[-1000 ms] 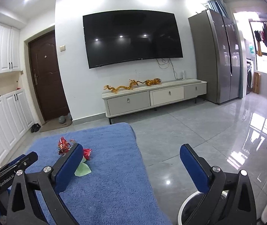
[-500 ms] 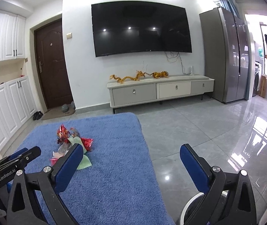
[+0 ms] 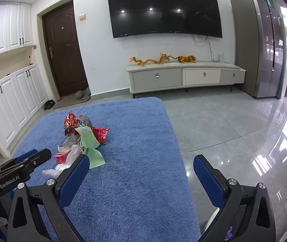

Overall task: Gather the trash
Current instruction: 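Grasp the clear plastic bag with left while right grasps green paper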

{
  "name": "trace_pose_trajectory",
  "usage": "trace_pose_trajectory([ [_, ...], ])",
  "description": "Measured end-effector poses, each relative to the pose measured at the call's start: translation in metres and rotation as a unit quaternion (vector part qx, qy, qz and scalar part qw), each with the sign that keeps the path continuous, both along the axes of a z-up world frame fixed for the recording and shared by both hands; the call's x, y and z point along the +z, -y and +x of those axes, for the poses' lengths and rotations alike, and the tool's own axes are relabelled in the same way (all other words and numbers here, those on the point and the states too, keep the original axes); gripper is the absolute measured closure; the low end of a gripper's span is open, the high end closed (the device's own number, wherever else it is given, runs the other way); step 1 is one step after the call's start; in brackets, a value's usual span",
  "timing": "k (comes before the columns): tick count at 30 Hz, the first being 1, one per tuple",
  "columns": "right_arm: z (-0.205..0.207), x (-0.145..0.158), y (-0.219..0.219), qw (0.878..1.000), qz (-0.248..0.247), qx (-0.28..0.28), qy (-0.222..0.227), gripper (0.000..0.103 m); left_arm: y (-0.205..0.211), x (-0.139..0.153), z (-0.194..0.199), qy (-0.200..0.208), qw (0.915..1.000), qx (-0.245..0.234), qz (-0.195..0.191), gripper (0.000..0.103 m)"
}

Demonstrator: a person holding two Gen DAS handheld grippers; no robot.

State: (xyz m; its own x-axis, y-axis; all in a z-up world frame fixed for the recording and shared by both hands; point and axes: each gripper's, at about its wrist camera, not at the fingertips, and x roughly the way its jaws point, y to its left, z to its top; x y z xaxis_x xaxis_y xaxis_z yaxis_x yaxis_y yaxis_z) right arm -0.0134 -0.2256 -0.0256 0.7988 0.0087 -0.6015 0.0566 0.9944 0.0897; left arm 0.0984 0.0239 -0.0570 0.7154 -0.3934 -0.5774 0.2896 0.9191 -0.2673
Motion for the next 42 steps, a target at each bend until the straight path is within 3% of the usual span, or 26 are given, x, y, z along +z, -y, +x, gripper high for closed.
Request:
trace_pose_trajectory([
  [8, 0.029, -0.014, -0.008, 0.998, 0.032, 0.044, -0.027, 0.000, -0.003, -0.015, 0.016, -0.022, 0.9987, -0.043, -0.015, 0.039],
  [17, 0.070, -0.033, -0.016, 0.990, 0.084, 0.093, -0.058, 0.031, 0.008, -0.047, 0.036, -0.083, 0.9945, -0.064, -0.009, 0.039],
  [23, 0.093, -0.041, -0.030, 0.984, 0.107, 0.125, -0.063, 0.032, 0.015, -0.054, 0.040, -0.099, 0.9907, -0.091, -0.020, 0.040],
  [28, 0.112, -0.045, -0.049, 0.981, 0.101, 0.152, -0.065, 0.035, 0.016, -0.057, 0.043, -0.107, 0.9892, -0.096, -0.030, 0.052],
  [31, 0.120, -0.051, -0.057, 0.979, 0.102, 0.160, -0.080, 0.047, 0.013, -0.058, 0.042, -0.111, 0.9885, -0.096, -0.037, 0.059],
  [33, 0.123, -0.055, -0.060, 0.977, 0.105, 0.160, -0.089, 0.062, 0.009, -0.059, 0.041, -0.113, 0.9881, -0.096, -0.041, 0.066],
  [35, 0.123, -0.056, -0.058, 0.977, 0.111, 0.158, -0.092, 0.070, 0.006, -0.060, 0.040, -0.115, 0.9878, -0.094, -0.045, 0.071],
  [42, 0.098, -0.033, -0.048, 0.981, 0.107, 0.147, -0.067, 0.073, 0.000, -0.054, 0.020, -0.103, 0.9894, -0.091, -0.048, 0.073],
])
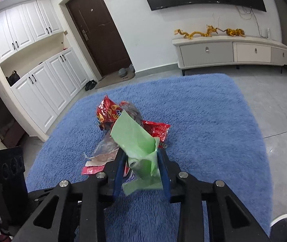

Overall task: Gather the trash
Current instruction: 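Grasp the clear plastic bag with left while right grasps green paper, then carry the clear bag in left while right carries green paper to bin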

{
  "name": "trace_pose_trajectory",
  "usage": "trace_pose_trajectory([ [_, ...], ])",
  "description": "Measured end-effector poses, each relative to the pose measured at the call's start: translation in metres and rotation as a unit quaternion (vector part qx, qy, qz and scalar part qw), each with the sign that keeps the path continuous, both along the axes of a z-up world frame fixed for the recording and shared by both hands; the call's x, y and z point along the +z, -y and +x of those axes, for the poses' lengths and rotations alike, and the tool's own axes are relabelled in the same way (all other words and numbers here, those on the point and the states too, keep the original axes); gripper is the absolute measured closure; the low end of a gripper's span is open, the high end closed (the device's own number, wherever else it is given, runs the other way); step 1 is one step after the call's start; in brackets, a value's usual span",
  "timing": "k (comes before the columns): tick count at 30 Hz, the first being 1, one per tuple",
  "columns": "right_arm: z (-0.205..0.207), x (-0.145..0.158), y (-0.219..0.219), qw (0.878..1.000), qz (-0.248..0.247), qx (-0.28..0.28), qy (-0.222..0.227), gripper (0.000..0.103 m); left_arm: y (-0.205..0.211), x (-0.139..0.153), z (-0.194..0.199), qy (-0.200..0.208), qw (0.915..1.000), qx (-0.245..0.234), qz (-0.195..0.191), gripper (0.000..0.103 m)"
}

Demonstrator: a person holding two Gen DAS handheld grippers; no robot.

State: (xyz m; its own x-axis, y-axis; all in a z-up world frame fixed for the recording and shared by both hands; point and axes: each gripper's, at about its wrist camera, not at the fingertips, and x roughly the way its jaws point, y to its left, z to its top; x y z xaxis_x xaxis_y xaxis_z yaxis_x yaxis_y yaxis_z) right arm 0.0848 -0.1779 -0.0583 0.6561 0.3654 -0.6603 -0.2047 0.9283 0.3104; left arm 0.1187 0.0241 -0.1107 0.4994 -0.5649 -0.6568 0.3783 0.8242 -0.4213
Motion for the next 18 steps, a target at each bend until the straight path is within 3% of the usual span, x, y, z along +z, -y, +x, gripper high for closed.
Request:
trace_pose_trajectory([
  [12, -0.069, 0.033, 0.036, 0.998, 0.020, -0.045, 0.038, 0.073, 0.005, 0.025, -0.046, 0.013, 0.9999, 0.008, 0.002, 0.073],
  [18, -0.106, 0.046, 0.078, 0.992, 0.028, -0.107, 0.056, 0.073, 0.012, 0.043, -0.061, 0.033, 0.9993, 0.012, 0.012, 0.073],
])
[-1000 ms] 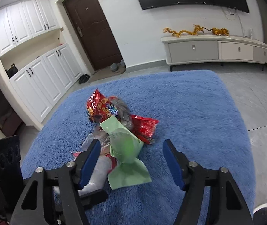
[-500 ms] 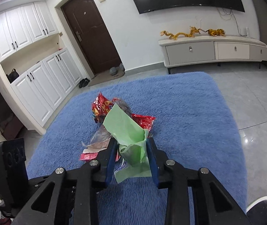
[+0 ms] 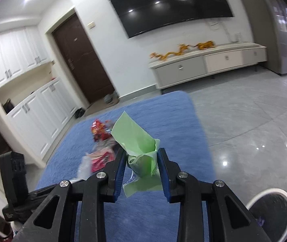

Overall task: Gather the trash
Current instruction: 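Carry the clear bag in left while right carries green paper to bin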

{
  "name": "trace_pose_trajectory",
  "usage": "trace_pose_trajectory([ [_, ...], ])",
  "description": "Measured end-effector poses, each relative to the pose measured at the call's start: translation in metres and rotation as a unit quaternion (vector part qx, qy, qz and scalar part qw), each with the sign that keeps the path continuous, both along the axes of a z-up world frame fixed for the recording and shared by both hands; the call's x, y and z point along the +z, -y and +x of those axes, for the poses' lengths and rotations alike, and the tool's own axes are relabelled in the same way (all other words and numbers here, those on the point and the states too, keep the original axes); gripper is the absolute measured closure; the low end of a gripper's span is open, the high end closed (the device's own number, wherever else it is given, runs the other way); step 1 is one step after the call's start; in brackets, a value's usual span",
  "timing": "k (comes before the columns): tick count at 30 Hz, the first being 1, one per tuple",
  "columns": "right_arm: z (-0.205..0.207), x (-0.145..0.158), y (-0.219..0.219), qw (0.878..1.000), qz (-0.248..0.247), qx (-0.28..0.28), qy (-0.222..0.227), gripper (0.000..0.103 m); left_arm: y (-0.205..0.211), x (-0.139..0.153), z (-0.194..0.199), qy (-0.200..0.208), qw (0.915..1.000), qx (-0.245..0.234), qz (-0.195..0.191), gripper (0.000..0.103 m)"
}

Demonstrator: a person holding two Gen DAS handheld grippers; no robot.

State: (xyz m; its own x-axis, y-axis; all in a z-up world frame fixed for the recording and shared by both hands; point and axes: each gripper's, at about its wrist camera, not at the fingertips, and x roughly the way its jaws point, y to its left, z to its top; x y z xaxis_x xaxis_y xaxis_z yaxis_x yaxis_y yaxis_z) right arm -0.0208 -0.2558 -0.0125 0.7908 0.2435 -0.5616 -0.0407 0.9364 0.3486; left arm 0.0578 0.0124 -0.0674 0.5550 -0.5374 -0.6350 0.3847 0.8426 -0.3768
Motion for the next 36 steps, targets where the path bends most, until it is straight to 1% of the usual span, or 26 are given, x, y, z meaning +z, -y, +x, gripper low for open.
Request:
trace_pose_trajectory([
  [4, -0.020, -0.002, 0.032, 0.999, 0.005, -0.045, -0.002, 0.073, 0.019, 0.011, -0.003, 0.008, 0.9998, -0.016, 0.011, 0.073],
  [8, -0.042, -0.005, 0.064, 0.996, 0.010, -0.092, -0.007, 0.073, 0.049, 0.021, -0.009, 0.019, 0.9986, -0.044, 0.023, 0.073],
  [15, -0.078, -0.013, 0.113, 0.986, 0.013, -0.163, -0.019, 0.073, 0.107, 0.034, -0.020, 0.038, 0.9928, -0.106, 0.042, 0.073],
  [21, -0.105, -0.029, 0.154, 0.974, 0.027, -0.221, -0.045, 0.073, 0.172, 0.039, -0.028, 0.053, 0.9833, -0.164, 0.060, 0.073],
  [24, -0.117, -0.041, 0.175, 0.966, 0.038, -0.248, -0.059, 0.073, 0.211, 0.037, -0.033, 0.054, 0.9761, -0.197, 0.073, 0.073],
  [31, -0.142, -0.070, 0.220, 0.947, 0.068, -0.302, -0.089, 0.073, 0.288, 0.021, -0.040, 0.036, 0.9611, -0.258, 0.092, 0.073],
  [36, -0.150, -0.096, 0.243, 0.933, 0.084, -0.329, -0.121, 0.073, 0.326, 0.004, -0.041, 0.009, 0.9544, -0.284, 0.092, 0.073],
])
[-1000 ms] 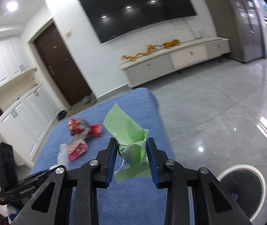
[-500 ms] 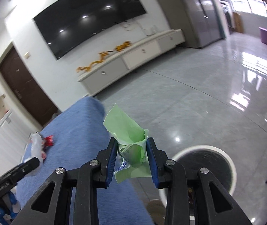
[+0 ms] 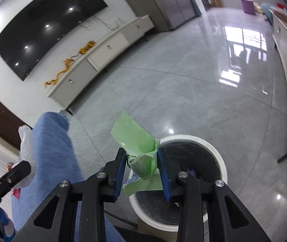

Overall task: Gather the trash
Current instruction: 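Carry the clear bag in left while right carries green paper to bin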

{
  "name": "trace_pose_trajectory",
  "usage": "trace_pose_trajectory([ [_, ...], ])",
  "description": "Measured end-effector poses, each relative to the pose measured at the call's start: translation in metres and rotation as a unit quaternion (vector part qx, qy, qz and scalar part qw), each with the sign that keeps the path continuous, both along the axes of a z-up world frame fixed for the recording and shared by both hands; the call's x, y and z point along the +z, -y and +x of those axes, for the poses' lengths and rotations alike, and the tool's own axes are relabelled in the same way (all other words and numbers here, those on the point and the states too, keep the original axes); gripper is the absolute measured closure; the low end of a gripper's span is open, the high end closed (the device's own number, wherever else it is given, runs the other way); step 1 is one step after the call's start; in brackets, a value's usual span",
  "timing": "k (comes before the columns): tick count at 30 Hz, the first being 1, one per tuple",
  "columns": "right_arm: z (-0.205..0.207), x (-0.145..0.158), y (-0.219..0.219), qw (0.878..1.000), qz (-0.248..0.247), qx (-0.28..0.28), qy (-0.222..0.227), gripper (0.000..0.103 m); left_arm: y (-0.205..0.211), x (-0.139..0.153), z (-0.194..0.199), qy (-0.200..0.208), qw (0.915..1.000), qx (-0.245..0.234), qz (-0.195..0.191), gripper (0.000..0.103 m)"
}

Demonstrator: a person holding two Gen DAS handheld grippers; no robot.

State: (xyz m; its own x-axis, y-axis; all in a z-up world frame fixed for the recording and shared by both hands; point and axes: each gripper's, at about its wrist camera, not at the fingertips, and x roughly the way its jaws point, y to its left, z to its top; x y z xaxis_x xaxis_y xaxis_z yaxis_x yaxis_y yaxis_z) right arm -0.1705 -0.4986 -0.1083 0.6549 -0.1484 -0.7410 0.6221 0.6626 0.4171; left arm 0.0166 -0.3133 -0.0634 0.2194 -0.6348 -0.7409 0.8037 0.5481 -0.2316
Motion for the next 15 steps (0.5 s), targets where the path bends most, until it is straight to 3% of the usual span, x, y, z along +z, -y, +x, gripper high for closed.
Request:
trace_pose_trajectory([
  [9, -0.005, -0.032, 0.019, 0.999, 0.033, -0.027, -0.030, 0.070, 0.042, -0.026, 0.007, -0.047, 0.9988, -0.011, 0.002, 0.070],
  [11, -0.005, -0.035, 0.021, 0.998, 0.037, -0.033, -0.034, 0.069, 0.048, -0.030, 0.009, -0.067, 0.9977, -0.013, -0.005, 0.060],
  [13, -0.005, -0.039, 0.025, 0.998, 0.041, -0.038, -0.038, 0.065, 0.053, -0.032, 0.012, -0.079, 0.9967, -0.010, -0.013, 0.041],
  [15, -0.007, -0.041, 0.026, 0.997, 0.041, -0.045, -0.041, 0.057, 0.057, -0.032, 0.011, -0.085, 0.9961, -0.011, -0.018, 0.040],
])
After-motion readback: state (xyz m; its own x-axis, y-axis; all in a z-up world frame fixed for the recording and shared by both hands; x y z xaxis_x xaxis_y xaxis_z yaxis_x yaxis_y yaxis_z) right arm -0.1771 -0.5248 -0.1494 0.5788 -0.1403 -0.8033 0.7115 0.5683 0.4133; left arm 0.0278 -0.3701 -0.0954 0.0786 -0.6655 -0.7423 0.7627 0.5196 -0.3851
